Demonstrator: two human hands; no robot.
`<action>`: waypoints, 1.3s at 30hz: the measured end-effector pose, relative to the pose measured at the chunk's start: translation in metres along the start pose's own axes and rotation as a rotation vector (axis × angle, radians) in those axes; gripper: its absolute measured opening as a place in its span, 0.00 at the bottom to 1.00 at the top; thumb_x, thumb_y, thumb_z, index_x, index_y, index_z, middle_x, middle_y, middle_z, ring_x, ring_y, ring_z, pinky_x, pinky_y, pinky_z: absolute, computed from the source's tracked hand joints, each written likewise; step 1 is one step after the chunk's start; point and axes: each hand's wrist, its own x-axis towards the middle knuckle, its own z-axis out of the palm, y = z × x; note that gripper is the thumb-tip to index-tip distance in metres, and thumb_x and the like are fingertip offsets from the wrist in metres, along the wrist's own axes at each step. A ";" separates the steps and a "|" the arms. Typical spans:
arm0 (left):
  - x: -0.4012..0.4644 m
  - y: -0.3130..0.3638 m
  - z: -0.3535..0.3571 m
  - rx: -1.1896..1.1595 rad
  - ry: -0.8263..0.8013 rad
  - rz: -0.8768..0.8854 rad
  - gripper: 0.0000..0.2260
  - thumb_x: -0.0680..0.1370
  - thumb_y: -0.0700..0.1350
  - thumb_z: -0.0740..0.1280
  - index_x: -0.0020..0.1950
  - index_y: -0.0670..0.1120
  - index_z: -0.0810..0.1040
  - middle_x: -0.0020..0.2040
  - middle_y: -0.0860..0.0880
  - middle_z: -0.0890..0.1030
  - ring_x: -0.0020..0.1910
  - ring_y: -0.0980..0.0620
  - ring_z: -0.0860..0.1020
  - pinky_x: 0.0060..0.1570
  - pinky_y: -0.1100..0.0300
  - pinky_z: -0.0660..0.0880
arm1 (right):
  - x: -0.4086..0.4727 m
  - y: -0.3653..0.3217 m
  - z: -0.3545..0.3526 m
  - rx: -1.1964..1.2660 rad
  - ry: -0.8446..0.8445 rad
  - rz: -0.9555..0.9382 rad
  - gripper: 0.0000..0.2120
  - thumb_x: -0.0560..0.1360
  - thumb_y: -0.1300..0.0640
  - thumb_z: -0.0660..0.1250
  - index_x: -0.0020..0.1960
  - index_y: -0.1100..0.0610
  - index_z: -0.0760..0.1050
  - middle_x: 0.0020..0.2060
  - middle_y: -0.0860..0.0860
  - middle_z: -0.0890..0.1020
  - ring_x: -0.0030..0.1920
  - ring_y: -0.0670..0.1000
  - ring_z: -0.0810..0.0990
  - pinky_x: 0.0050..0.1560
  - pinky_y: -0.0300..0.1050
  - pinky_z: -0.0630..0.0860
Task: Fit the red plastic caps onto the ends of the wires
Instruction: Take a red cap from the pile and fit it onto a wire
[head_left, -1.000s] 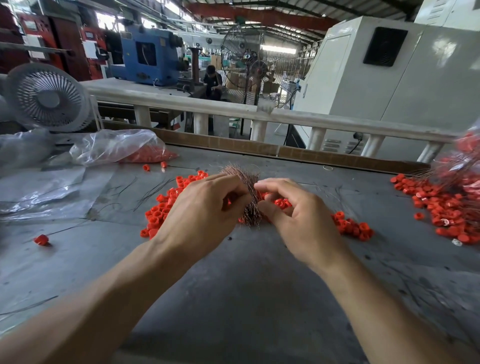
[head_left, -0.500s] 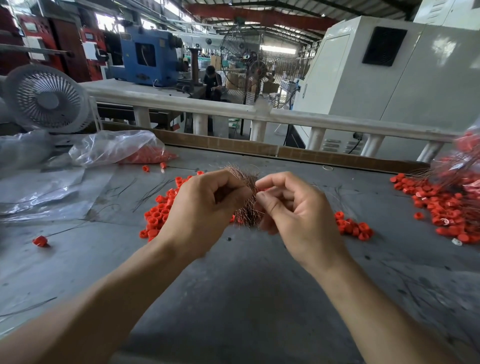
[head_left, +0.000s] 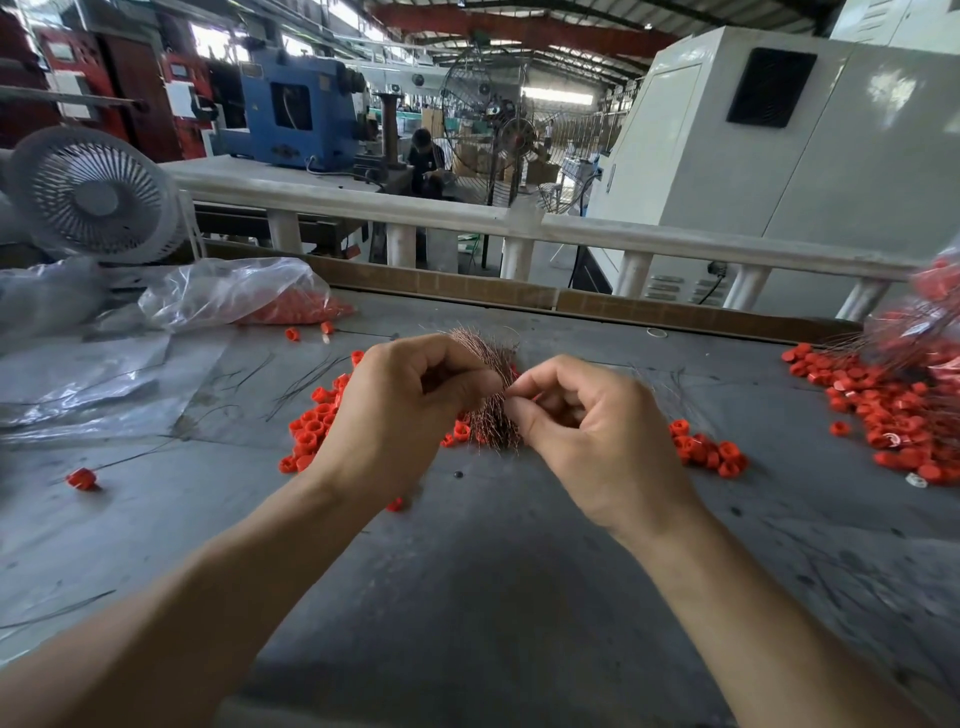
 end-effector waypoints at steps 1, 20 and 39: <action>0.001 0.000 0.000 -0.032 -0.009 -0.016 0.03 0.76 0.46 0.75 0.42 0.53 0.85 0.36 0.52 0.84 0.33 0.57 0.79 0.34 0.64 0.76 | 0.000 -0.001 0.000 0.008 -0.002 0.007 0.06 0.76 0.59 0.75 0.43 0.49 0.82 0.32 0.49 0.82 0.31 0.46 0.79 0.31 0.38 0.74; 0.013 -0.021 -0.016 0.133 0.077 -0.163 0.07 0.77 0.48 0.75 0.39 0.52 0.84 0.32 0.57 0.82 0.27 0.60 0.75 0.28 0.67 0.71 | 0.004 -0.004 -0.013 0.447 -0.002 0.213 0.05 0.80 0.59 0.69 0.50 0.56 0.84 0.33 0.56 0.85 0.24 0.50 0.75 0.21 0.38 0.67; 0.007 -0.028 -0.004 0.714 -0.243 -0.058 0.06 0.77 0.48 0.71 0.50 0.59 0.84 0.45 0.63 0.76 0.54 0.56 0.74 0.57 0.55 0.65 | 0.007 -0.009 -0.016 0.710 -0.054 0.392 0.06 0.79 0.57 0.67 0.51 0.59 0.81 0.40 0.59 0.86 0.26 0.51 0.81 0.19 0.36 0.66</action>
